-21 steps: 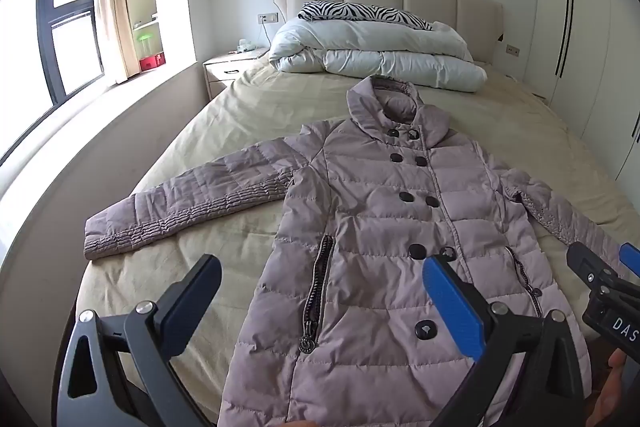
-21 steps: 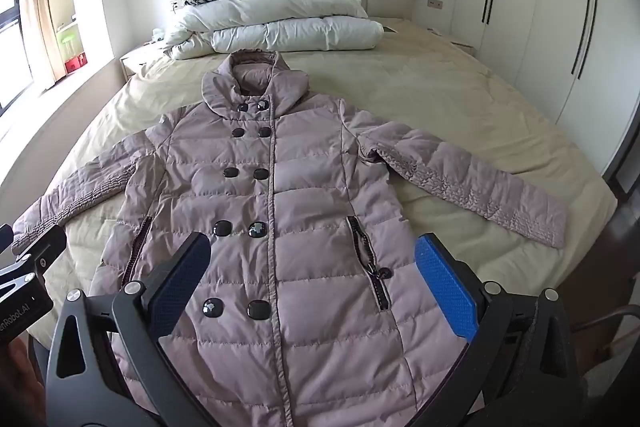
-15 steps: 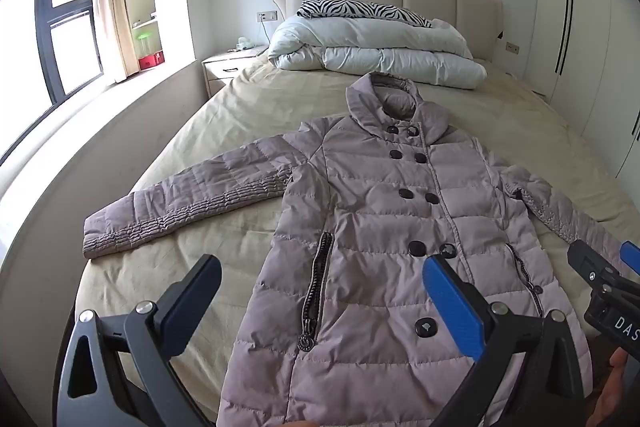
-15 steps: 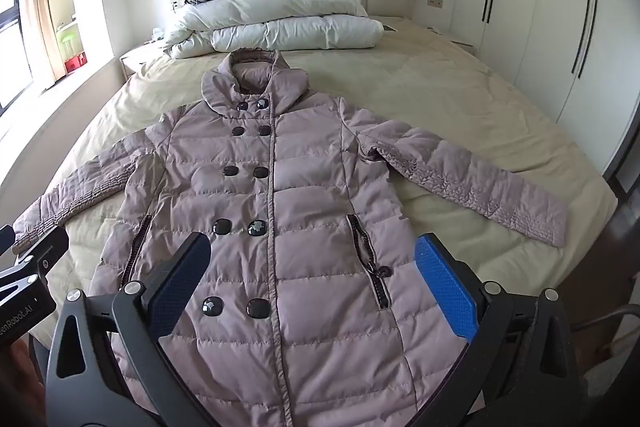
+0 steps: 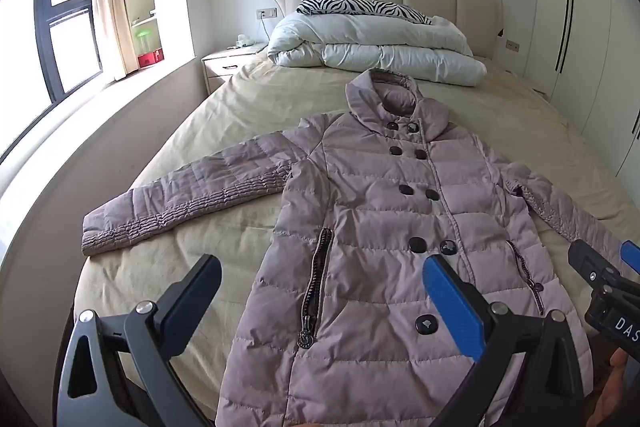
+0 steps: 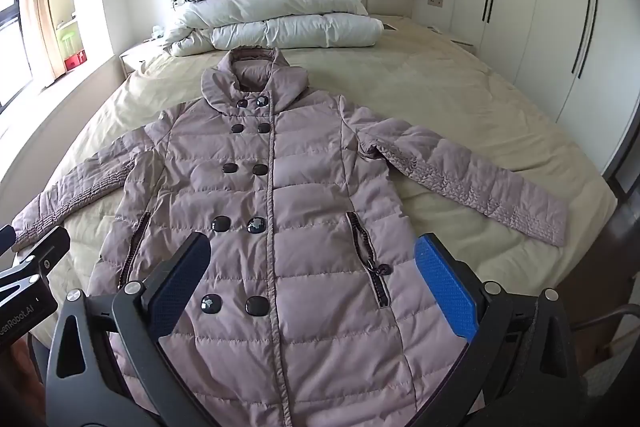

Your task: Fold large clothes

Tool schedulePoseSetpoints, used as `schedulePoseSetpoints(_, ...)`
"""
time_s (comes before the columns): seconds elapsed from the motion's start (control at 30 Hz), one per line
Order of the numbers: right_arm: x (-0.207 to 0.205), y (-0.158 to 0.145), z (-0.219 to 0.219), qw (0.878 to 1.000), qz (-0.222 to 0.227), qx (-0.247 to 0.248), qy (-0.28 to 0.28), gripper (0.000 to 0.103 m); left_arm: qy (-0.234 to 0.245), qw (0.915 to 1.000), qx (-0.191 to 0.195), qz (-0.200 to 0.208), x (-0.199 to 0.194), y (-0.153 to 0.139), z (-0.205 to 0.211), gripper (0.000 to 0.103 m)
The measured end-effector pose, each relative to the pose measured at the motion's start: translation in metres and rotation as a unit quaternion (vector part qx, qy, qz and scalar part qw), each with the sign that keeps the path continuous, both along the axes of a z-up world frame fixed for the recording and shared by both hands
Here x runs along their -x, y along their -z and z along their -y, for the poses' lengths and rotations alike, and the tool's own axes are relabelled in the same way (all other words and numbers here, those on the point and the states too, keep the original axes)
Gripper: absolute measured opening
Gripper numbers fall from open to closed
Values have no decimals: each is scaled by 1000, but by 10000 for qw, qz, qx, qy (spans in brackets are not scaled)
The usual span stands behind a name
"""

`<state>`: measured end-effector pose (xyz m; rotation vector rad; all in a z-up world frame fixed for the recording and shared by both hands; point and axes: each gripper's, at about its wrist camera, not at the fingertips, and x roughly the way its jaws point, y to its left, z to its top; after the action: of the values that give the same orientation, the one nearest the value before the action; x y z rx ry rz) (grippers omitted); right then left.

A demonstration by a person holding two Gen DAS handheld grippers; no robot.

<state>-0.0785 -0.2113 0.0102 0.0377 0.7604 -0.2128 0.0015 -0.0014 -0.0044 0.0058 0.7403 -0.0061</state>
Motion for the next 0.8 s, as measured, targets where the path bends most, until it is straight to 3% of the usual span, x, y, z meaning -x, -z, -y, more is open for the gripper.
schedulePoseSetpoints(0.8, 0, 2, 0, 10000, -28, 3, 2, 103, -4, 10000, -4, -30, -1, -1, 1, 103)
